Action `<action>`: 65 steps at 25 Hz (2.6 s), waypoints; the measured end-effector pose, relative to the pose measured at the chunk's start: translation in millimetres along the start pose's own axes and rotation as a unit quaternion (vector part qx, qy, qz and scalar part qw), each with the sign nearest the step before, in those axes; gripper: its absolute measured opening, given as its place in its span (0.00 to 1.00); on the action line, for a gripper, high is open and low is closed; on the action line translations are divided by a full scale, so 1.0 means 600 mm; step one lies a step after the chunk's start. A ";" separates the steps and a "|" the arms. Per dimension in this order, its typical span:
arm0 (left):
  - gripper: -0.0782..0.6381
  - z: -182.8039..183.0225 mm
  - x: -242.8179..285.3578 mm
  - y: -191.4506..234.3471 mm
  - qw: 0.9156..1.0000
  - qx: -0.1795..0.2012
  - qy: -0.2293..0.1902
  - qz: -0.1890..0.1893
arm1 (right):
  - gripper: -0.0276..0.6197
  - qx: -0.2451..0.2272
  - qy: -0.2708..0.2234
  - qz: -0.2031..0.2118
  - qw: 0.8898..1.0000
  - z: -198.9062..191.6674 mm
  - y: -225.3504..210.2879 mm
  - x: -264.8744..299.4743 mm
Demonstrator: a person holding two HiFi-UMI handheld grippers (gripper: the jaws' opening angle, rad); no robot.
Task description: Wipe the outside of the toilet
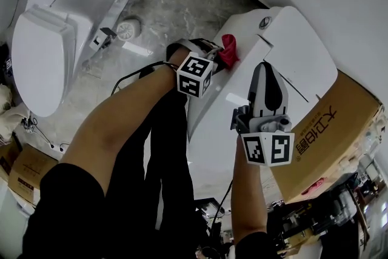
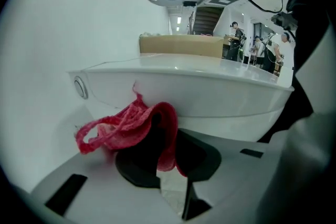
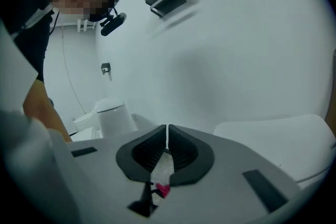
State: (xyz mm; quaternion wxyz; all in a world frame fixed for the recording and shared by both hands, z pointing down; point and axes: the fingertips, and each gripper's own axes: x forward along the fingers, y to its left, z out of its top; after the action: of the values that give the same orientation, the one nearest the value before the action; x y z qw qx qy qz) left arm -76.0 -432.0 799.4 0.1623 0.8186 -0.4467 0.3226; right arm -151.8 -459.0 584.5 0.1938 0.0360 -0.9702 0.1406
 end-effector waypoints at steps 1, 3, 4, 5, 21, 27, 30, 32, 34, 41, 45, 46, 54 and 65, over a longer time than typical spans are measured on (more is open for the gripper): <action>0.21 -0.001 -0.002 -0.013 1.000 -0.004 -0.003 0.000 | 0.10 0.000 -0.001 -0.005 1.000 -0.003 0.005 -0.003; 0.21 -0.002 -0.007 -0.040 1.000 -0.014 -0.009 -0.002 | 0.10 -0.003 0.001 -0.016 1.000 -0.016 0.017 -0.013; 0.21 -0.001 -0.009 -0.053 1.000 -0.018 -0.012 -0.002 | 0.10 -0.007 0.005 -0.021 1.000 -0.025 0.023 -0.019; 0.21 0.000 -0.011 -0.063 1.000 -0.019 -0.016 -0.002 | 0.10 -0.011 0.008 -0.026 1.000 -0.034 0.027 -0.025; 0.21 0.002 -0.048 -0.270 0.998 -0.056 0.002 0.007 | 0.10 -0.022 0.035 -0.066 0.997 -0.144 0.081 -0.190; 0.21 -0.001 -0.058 -0.329 0.997 -0.071 0.013 0.015 | 0.10 -0.024 0.060 -0.074 0.995 -0.179 0.104 -0.250; 0.21 0.001 -0.060 -0.363 0.997 -0.078 0.015 0.006 | 0.10 -0.018 0.073 -0.073 0.994 -0.199 0.120 -0.266; 0.21 0.004 -0.062 -0.389 0.996 -0.089 0.016 -0.001 | 0.10 -0.010 0.080 -0.075 0.994 -0.209 0.129 -0.270; 0.21 0.006 -0.063 -0.416 0.994 -0.104 0.013 -0.012 | 0.10 -0.001 0.086 -0.074 0.994 -0.216 0.137 -0.267; 0.21 -0.003 -0.101 -0.500 0.983 -0.134 -0.010 -0.122 | 0.10 0.001 0.096 -0.071 0.993 -0.195 0.146 -0.213; 0.21 -0.035 -0.139 -0.397 0.981 -0.176 -0.020 -0.083 | 0.10 -0.012 0.083 -0.074 0.994 -0.151 0.137 -0.165; 0.21 -0.043 -0.146 -0.354 0.981 -0.180 -0.023 -0.065 | 0.10 -0.017 0.079 -0.073 0.994 -0.141 0.134 -0.148; 0.21 -0.061 -0.146 -0.015 0.985 -0.169 -0.019 0.041 | 0.10 -0.042 0.050 -0.103 0.993 -0.069 0.061 -0.028; 0.21 -0.084 -0.006 0.233 0.963 -0.249 -0.042 0.099 | 0.10 -0.071 0.053 -0.137 0.987 -0.032 -0.085 0.080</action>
State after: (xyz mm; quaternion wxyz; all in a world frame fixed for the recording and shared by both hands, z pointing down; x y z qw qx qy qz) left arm -213.6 -478.9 831.1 0.3091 0.7169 -0.5980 0.1814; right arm -183.0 -502.9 632.9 0.2640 0.1476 -0.9521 0.0450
